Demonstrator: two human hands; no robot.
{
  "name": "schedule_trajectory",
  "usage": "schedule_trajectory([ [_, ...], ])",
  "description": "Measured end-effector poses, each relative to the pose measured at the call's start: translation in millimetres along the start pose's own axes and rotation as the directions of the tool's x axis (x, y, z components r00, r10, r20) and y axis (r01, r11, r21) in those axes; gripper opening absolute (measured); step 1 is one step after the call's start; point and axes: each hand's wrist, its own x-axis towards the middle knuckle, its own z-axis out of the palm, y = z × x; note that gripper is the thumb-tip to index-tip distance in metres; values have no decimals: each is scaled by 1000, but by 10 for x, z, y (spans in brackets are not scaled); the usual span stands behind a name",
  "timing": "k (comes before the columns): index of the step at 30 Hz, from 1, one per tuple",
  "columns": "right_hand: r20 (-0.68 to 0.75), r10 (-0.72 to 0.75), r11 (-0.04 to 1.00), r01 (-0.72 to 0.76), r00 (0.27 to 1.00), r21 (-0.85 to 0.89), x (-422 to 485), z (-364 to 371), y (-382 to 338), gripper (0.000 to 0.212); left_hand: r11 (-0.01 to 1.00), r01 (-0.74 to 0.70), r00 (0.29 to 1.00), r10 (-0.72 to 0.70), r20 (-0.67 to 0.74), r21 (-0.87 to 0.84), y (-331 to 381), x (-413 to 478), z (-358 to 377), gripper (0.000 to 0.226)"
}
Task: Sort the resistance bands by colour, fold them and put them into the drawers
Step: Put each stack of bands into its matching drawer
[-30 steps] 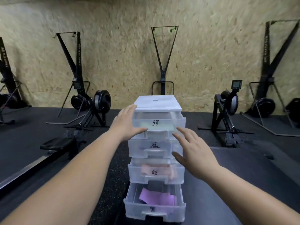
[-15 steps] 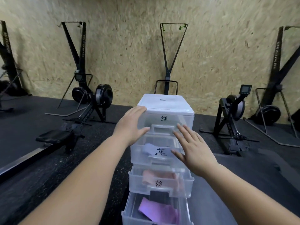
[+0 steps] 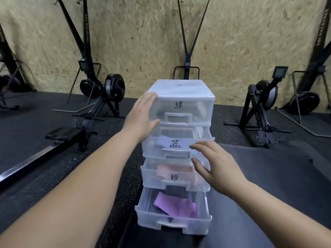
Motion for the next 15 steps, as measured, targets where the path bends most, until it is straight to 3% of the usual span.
schedule_trajectory([
  [5,136,79,991,-63,988,-116,36,248,286,48,1000,14,1000,-14,-19,-9,25,0,48,91],
  [10,231,100,990,-73,968,-122,298,361,475,68,1000,18,1000,-18,-16,8,13,-23,90,95],
  [15,244,112,991,-92,963,-94,432,396,547,73,999,48,999,-48,22,12,47,-27,69,98],
])
